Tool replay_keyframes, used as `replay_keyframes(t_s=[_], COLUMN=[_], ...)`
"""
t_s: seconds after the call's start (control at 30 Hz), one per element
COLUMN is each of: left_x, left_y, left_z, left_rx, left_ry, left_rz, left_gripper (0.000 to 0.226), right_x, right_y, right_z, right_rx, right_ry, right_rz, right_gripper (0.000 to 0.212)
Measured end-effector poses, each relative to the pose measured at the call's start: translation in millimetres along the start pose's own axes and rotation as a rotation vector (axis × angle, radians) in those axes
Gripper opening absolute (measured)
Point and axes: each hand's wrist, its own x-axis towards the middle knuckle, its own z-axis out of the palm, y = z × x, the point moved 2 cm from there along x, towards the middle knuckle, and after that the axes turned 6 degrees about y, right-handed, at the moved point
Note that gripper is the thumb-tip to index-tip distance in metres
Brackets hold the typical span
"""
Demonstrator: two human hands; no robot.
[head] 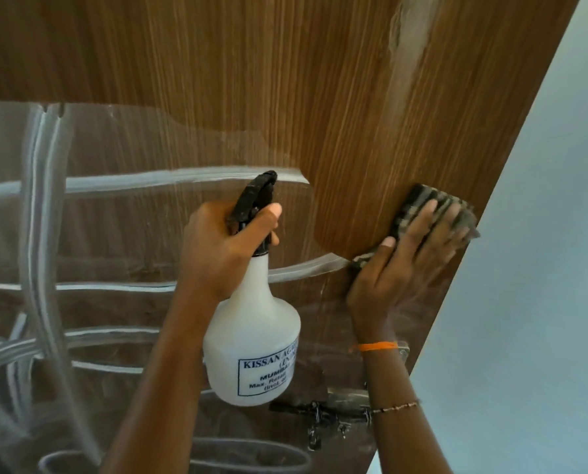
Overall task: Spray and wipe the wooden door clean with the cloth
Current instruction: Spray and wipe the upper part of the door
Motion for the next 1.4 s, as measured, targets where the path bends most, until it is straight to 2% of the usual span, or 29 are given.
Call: replay_keyframes(t_s=[0.07,0.27,0.4,0.5,0.57,0.67,0.8,0.87,0.97,1.07,1.2,1.3,1.4], left_x=[-1.6,-11.2,-16.4,-19.8,-19.4,-15.1,-6.2,-0.8,9.9,19.5,29.4,30.9,30.0], left_y=[-3.5,-6.0,-7.1,-9.2,-10.1,-12.6,-19.1,-25.3,-36.0,-44.8,-58.0,-65.8,-72.5], left_z=[-8.1,-32.1,-39.4,-38.4,-36.2,-30.3,-30.6,-40.5,-64.4,-90.1,-113.8,-120.7,-122.8], left_rx=[0.016,0.112,0.138,0.152,0.134,0.126,0.108,0.085,0.071,0.078,0.054,0.013,-0.005], left_ry=[0.034,0.112,0.142,0.138,0.123,0.101,0.074,0.064,0.048,0.026,-0.006,-0.028,-0.056], left_rz=[0.021,0.036,0.025,-0.008,-0.021,-0.007,-0.004,-0.011,-0.019,-0.002,0.012,-0.003,-0.012], left_gripper=[0.037,0.032,0.031,0.037,0.039,0.043,0.044,0.043,0.042,0.042,0.04,0.039,0.039], right_x=[-12.0,-37.7,-41.5,-33.9,-30.7,-33.7,-58.1,-71.8,-63.3,-18.9,14.8,-5.0,-60.0], right_y=[-18.2,-74.3,-64.9,-32.3,-7.5,12.4,-10.9,-36.1,-78.5,-112.6,-134.0,-126.3,-103.3], right_z=[8.9,32.4,28.7,18.4,8.1,-1.8,3.0,12.3,32.5,53.9,62.8,58.1,49.2], right_rx=[-0.013,0.141,0.078,0.009,0.019,0.019,-0.026,-0.042,0.005,0.098,0.138,0.116,0.074], right_ry=[-0.067,-0.279,-0.321,-0.253,-0.248,-0.224,-0.196,-0.197,-0.16,-0.074,-0.071,-0.145,-0.309], right_rz=[-0.065,-0.447,-0.623,-0.567,-0.447,-0.299,-0.117,-0.096,-0.18,-0.335,-0.466,-0.571,-0.732], right_gripper=[0.053,0.064,0.063,0.056,0.051,0.056,0.059,0.057,0.054,0.049,0.049,0.049,0.056])
